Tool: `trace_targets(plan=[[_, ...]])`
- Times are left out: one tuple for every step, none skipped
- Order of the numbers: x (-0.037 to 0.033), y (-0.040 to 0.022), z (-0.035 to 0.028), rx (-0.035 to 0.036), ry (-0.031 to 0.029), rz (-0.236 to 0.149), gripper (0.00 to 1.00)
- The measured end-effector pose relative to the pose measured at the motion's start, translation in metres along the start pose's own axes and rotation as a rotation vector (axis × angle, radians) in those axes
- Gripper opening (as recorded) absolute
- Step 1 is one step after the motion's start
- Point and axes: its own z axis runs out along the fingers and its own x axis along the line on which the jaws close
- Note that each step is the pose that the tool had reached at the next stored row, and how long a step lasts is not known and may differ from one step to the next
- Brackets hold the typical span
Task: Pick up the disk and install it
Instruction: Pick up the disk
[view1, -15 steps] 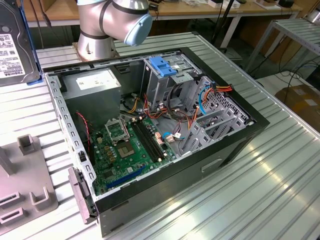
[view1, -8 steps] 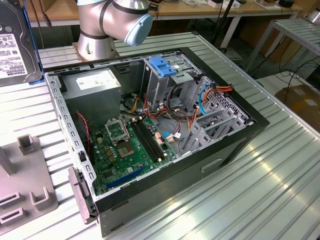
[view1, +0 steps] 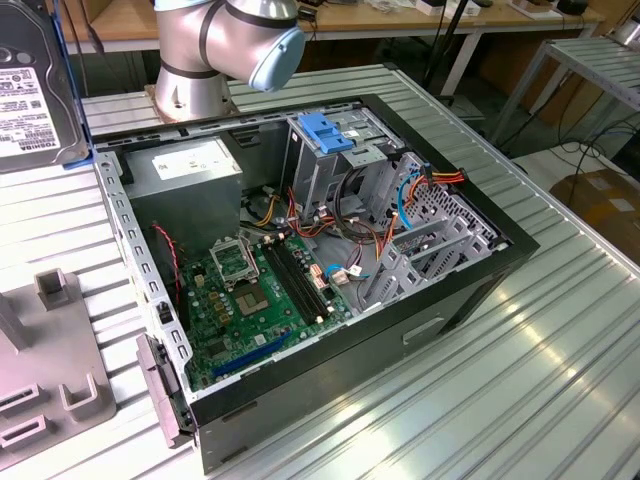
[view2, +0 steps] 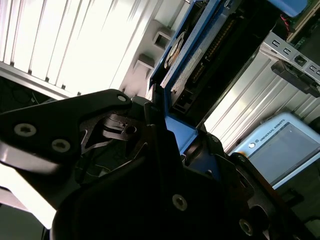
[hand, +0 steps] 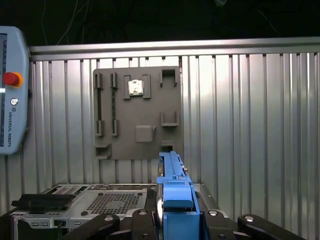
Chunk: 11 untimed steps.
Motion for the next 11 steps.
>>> trace_targets(plan=[[0.0, -0.0009, 0.0, 0.0, 0.0, 0.0, 0.37], [0.0, -0.002, 0.0001, 0.0001, -0.0001, 0.0, 0.37], [0.0, -0.0029, 0.0001, 0.0, -0.0001, 0.0, 0.37], [0.0, -0.0034, 0.0, -0.0001, 0.0, 0.0, 0.37], [0.0, -0.0041, 0.0001, 0.0, 0.0, 0.0, 0.37], [0.0, -0.0048, 0.0001, 0.0, 0.0, 0.0, 0.37], [0.0, -0.0059, 0.0001, 0.0, 0.0, 0.0, 0.37], [0.0, -0.0071, 0.0001, 0.0, 0.0, 0.0, 0.37], [-0.0001, -0.0081, 0.0002, 0.0, 0.0, 0.0, 0.37], [-0.0001, -0.0088, 0.0002, 0.0, 0.0, 0.0, 0.37], [-0.0001, -0.0097, 0.0002, 0.0, 0.0, 0.0, 0.37]])
